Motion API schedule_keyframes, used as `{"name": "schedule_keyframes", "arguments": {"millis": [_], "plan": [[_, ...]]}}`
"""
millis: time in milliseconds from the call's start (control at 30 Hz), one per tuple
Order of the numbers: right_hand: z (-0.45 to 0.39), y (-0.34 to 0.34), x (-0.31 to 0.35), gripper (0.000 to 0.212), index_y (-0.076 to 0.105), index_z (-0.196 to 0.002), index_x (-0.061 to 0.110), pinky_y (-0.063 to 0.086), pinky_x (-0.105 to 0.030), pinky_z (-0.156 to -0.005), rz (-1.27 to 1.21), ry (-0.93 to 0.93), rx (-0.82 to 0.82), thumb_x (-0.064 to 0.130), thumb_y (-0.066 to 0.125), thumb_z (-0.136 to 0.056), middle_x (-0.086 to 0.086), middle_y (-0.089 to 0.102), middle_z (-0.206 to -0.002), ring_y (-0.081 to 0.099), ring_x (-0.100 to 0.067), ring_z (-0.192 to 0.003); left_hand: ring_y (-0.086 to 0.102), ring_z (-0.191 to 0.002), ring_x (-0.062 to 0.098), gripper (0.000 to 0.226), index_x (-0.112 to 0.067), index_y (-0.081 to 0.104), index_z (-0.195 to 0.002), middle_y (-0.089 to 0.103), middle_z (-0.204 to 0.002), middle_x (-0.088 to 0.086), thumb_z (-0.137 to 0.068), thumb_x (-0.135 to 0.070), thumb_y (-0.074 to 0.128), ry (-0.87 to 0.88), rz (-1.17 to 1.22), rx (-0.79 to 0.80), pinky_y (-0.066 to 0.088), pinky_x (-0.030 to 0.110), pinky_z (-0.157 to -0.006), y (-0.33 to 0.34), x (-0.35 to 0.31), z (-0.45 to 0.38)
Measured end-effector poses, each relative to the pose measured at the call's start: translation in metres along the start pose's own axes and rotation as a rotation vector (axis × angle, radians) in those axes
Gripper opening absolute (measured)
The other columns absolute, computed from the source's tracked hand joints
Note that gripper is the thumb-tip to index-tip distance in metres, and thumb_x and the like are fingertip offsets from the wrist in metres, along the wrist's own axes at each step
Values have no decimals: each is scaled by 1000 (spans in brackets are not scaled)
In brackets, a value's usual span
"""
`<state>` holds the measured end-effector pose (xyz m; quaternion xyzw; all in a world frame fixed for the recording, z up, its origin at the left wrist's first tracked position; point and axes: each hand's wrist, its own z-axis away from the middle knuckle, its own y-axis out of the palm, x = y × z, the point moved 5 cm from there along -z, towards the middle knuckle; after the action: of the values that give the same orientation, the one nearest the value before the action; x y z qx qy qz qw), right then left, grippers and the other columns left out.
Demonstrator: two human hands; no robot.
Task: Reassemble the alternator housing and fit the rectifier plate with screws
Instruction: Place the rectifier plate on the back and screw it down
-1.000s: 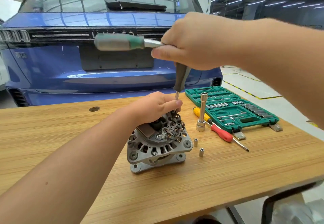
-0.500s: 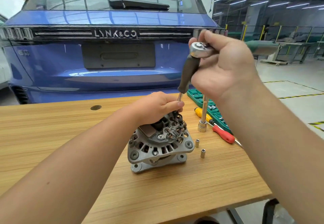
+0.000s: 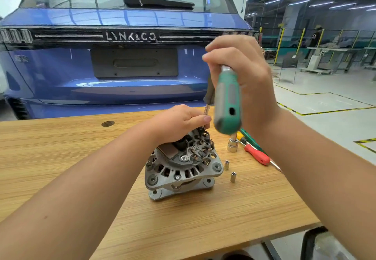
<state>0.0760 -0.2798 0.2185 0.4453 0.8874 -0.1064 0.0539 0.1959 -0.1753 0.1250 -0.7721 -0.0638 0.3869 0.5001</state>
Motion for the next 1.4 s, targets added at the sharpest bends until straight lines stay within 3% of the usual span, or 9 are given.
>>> {"name": "schedule_keyframes", "arguments": {"millis": [133,333,433,567,733,867,967,1200,1400], "plan": [[-14,6,6,39,66,-120,-4,48,-50,-80,233,-44,262,25,48,-100,-22,66,-112,60,-43,-93,62,-85,2,30,-42,67,-83,71,-97,-11,-103,-53,47,-4,-54,-28,44,15,-76,-2,1,-3],[-44,16,16,70,54,-138,20,38,-42,-85,494,-129,797,56,9,-99,-5,60,-120,53,-30,-105,55,-80,-12,34,-41,66,-88,65,-84,-23,-104,-55,40,-72,-82,-26,33,15,-63,-3,-1,2],[-58,20,15,62,64,-103,24,35,-33,-71,507,-107,867,58,12,-101,3,64,-97,58,-28,-94,52,-74,-19,34,-44,64,-86,60,-75,-35,-104,-56,38,-87,-98,-29,30,16,-59,-3,-3,4],[-71,30,-5,48,56,-74,18,42,-33,-58,285,403,990,51,37,-105,1,66,-65,60,-20,-62,50,-82,-22,31,-47,63,-86,63,-89,-25,-105,-54,40,-65,-101,-18,34,18,-66,0,-2,3],[-45,31,-12,11,49,-99,12,51,-22,-56,-947,1416,484,15,42,-107,-3,61,-60,61,-26,-63,49,-90,-20,30,-47,63,-86,63,-95,-24,-104,-55,40,-49,-112,-18,34,18,-68,-1,-1,3],[-22,30,-16,9,46,-107,11,59,-28,-66,-1478,1568,-215,16,38,-109,-9,71,-69,70,-18,-60,50,-82,-22,31,-48,62,-84,62,-91,-25,-104,-55,40,-54,-119,-24,34,19,-65,-2,-1,3],[-4,23,-17,16,49,-89,14,52,-24,-65,-1613,1482,-485,13,49,-105,-5,65,-73,63,-15,-61,52,-83,-20,30,-47,63,-85,63,-93,-22,-105,-54,41,-57,-118,-16,35,21,-65,-2,-1,2],[14,15,-13,38,63,-63,24,50,-32,-73,-1385,1038,-317,-4,64,-90,1,68,-93,67,-14,-86,60,-95,-1,30,-39,70,-98,69,-104,-14,-104,-54,44,-53,-83,19,44,23,-77,-1,1,0],[7,0,5,16,64,-78,1,50,-37,-94,-273,236,-206,-12,68,-86,-15,70,-103,65,-36,-103,62,-87,7,35,-47,67,-83,68,-84,-22,-82,-71,42,-45,-22,-28,51,37,-87,-1,0,0]]}}
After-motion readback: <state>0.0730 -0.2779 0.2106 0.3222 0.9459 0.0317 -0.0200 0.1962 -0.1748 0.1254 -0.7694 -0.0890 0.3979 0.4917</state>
